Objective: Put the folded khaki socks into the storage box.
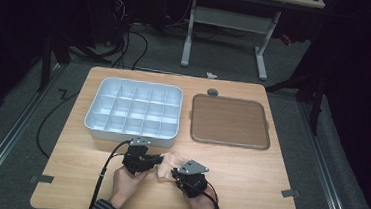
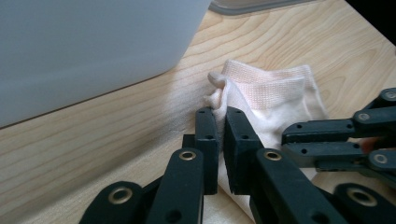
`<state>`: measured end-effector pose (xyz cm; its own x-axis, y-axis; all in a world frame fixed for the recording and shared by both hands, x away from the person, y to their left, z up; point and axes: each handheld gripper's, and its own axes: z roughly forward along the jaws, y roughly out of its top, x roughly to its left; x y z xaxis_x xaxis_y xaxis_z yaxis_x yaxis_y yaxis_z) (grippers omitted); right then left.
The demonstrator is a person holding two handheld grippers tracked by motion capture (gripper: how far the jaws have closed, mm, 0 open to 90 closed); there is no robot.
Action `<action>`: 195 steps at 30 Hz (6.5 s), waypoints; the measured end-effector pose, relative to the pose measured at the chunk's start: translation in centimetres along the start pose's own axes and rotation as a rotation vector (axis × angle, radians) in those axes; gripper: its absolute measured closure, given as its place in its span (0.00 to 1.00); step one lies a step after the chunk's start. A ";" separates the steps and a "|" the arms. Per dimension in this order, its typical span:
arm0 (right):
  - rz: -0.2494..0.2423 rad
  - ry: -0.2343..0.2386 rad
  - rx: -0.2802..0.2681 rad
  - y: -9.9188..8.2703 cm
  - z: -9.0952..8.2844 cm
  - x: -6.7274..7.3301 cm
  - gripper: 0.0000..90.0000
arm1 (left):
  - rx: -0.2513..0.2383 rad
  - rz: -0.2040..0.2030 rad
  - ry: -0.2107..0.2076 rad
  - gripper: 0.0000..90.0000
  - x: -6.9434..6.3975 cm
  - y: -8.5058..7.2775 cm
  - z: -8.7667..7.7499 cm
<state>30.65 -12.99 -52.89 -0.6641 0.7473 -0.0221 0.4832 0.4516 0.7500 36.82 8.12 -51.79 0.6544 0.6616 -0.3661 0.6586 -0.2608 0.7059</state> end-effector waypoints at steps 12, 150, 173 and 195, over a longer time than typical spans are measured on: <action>0.011 0.025 0.004 0.2 0.2 0.1 0.94 | -0.041 0.006 -0.031 0.95 -0.5 0.3 -0.9; 0.107 0.071 -0.054 -0.1 -2.4 -2.4 0.80 | 0.106 0.138 -0.042 0.95 -2.1 2.5 2.4; -0.010 0.100 -0.017 1.0 -1.8 0.0 0.89 | 0.105 0.154 -0.033 0.95 -2.4 2.4 2.8; -0.071 0.069 0.051 -1.2 -1.4 -0.2 0.98 | 0.072 0.122 -0.071 0.94 -1.7 2.1 3.1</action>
<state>29.43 -14.37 -52.87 -0.7345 0.6780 -0.0275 0.4605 0.5278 0.7137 38.22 4.25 -51.52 0.7542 0.5710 -0.3244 0.5958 -0.3874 0.7035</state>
